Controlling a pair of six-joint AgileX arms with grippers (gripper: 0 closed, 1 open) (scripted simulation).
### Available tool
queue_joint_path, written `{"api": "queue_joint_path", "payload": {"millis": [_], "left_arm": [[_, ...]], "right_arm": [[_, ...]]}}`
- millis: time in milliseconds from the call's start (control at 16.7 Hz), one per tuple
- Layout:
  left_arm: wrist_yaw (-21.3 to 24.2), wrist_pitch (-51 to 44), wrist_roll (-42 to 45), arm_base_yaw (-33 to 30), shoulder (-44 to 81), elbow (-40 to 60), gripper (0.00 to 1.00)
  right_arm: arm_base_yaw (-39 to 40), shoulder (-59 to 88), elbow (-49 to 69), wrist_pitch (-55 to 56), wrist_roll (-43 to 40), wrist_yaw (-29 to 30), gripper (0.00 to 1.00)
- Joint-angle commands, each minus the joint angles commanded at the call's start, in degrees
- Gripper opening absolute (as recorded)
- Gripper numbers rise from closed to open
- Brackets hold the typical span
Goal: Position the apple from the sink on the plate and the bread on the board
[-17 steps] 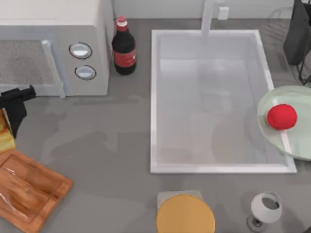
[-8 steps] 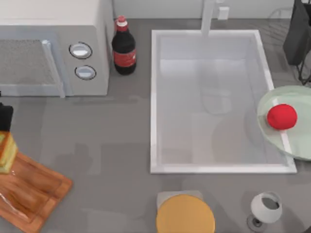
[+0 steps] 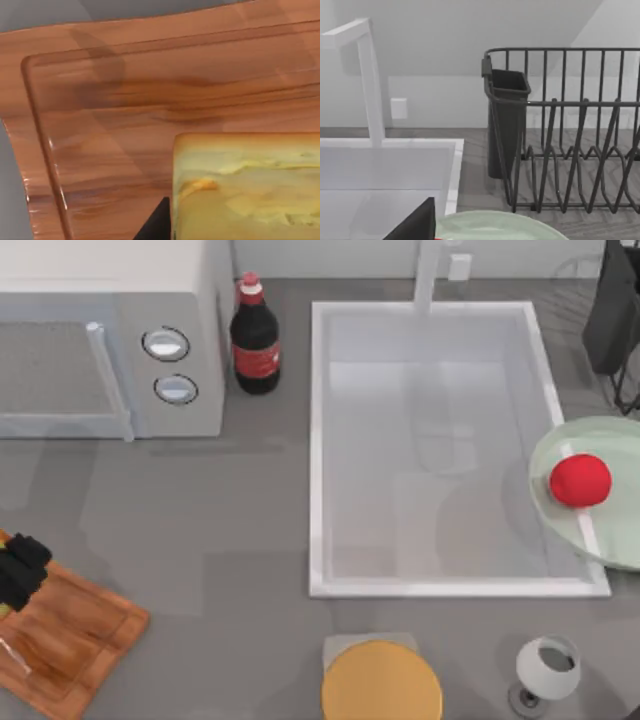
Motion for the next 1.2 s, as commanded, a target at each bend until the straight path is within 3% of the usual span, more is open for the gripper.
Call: {"api": "queue_joint_path", "payload": {"millis": [240, 480, 1200], "left_arm": [[-0.26, 0.94, -21.31, -0.74, -1.54, -1.37, 0.00], [-0.50, 1.55, -34.13, -1.31, -2.69, -2.12, 0.00], [-0.55, 3.04, -37.09, -1.24, -2.54, -2.79, 0.00]], "right_arm": [[0.00, 0.00, 0.00, 0.00, 0.00, 0.00, 1.00], [0.00, 0.00, 0.00, 0.00, 0.00, 0.00, 1.00], [0.00, 0.00, 0.00, 0.00, 0.00, 0.00, 1.00]]}}
